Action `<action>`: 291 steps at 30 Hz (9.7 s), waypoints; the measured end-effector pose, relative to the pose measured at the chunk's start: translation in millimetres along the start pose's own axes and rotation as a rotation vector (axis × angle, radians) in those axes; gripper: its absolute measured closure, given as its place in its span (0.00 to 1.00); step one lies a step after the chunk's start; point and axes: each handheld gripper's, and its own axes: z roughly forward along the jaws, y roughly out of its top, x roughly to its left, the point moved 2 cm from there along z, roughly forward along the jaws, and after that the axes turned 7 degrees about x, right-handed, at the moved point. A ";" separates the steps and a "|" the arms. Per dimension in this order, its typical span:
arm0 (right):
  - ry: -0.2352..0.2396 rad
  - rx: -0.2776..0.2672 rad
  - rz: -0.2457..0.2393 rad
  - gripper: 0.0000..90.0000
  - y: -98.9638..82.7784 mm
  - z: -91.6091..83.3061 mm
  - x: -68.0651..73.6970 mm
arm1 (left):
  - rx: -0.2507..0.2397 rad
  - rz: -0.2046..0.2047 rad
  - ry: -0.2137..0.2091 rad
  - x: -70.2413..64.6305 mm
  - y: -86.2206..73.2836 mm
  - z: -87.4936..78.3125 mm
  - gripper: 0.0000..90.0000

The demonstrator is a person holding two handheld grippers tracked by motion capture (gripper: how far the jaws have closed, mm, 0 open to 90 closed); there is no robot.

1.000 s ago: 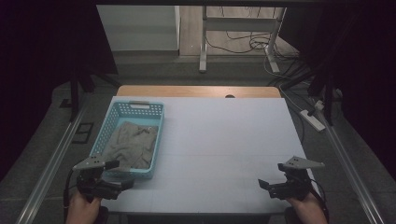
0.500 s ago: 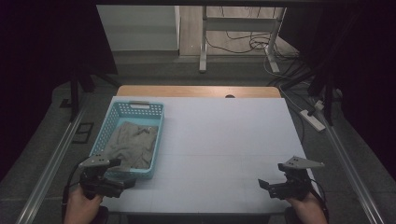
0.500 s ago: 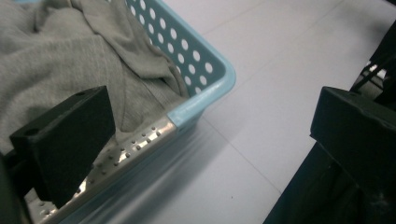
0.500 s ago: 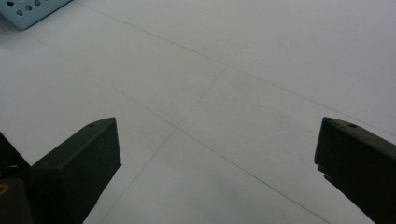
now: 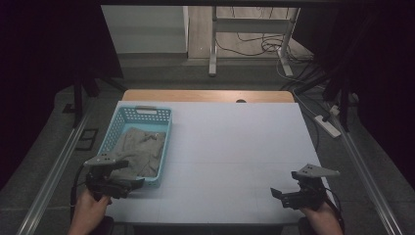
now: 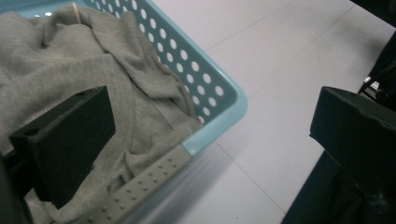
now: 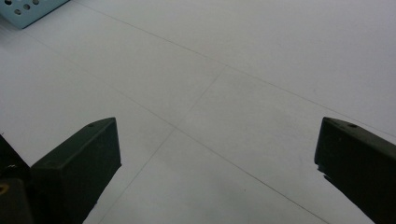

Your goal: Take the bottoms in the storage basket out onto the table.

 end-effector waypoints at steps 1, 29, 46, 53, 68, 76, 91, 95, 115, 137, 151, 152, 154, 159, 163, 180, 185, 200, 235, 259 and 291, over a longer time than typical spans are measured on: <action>0.000 0.001 0.000 0.01 0.0 0.1 0.0 | 0.005 -0.001 0.000 1.1 0.4 0.5 0.00; -0.001 0.005 -0.003 0.01 0.3 0.7 0.2 | 0.076 -0.025 0.040 23.3 32.0 15.0 0.00; 0.000 0.005 -0.005 0.01 0.4 1.1 0.2 | 0.123 -0.039 0.065 37.1 57.1 27.6 0.00; 0.001 0.009 -0.007 0.01 0.5 1.2 0.1 | 0.152 -0.028 0.066 41.3 68.0 35.8 0.00; 0.004 0.014 -0.009 0.01 0.5 1.7 0.2 | 0.206 -0.015 0.112 56.4 88.4 53.9 0.00; 0.005 0.014 -0.012 0.01 0.6 1.9 0.1 | 0.250 -0.039 0.152 73.5 92.4 66.1 0.00; 0.007 0.022 -0.017 0.01 0.8 2.4 0.9 | 0.412 -0.080 0.197 98.5 80.2 91.3 0.00; 0.008 0.021 -0.018 0.01 0.8 2.6 0.9 | 0.436 -0.089 0.182 102.0 75.7 98.7 0.00; -0.001 0.024 -0.043 0.01 1.0 2.7 2.9 | 0.597 -0.033 0.311 98.0 78.9 120.7 0.19; 0.010 0.002 -0.050 0.01 0.6 0.7 3.2 | 0.512 -0.189 0.293 100.6 83.1 102.9 0.69; 0.017 -0.017 -0.040 0.01 0.2 -1.0 2.2 | 0.265 -0.219 0.160 99.8 90.0 66.9 0.71; 0.018 -0.018 -0.040 0.01 0.2 -1.1 2.2 | 0.241 -0.227 0.151 100.2 90.4 63.5 0.71; 0.017 -0.020 -0.040 0.01 0.1 -1.4 2.2 | 0.209 -0.232 0.133 101.1 90.8 57.7 0.71; 0.018 -0.023 -0.039 0.01 0.1 -1.7 2.0 | 0.134 -0.220 0.107 100.0 92.3 47.0 0.71; 0.019 -0.026 -0.036 0.01 -0.1 -2.2 1.8 | 0.112 -0.199 0.105 98.9 93.9 42.7 0.71; 0.023 -0.026 -0.036 0.01 -0.1 -2.1 1.8 | -0.051 -0.127 0.144 83.5 107.2 10.7 0.71; 0.023 -0.027 -0.035 0.01 -0.2 -2.3 1.6 | -0.100 -0.103 0.138 74.8 113.2 0.3 0.71; 0.025 -0.030 -0.027 0.01 -0.4 -2.6 1.1 | -0.180 -0.031 0.085 46.9 131.6 -14.0 0.70; 0.030 -0.026 -0.018 0.01 -0.3 -2.0 -0.3 | -0.163 0.111 -0.003 -19.5 173.2 27.5 0.70; 0.031 -0.014 -0.018 0.01 -0.3 -1.4 0.1 | -0.129 0.205 -0.077 -57.5 190.0 75.2 0.70; 0.029 -0.019 -0.012 0.01 -0.5 -1.5 -0.8 | -0.058 0.224 -0.123 -71.9 199.2 129.7 0.69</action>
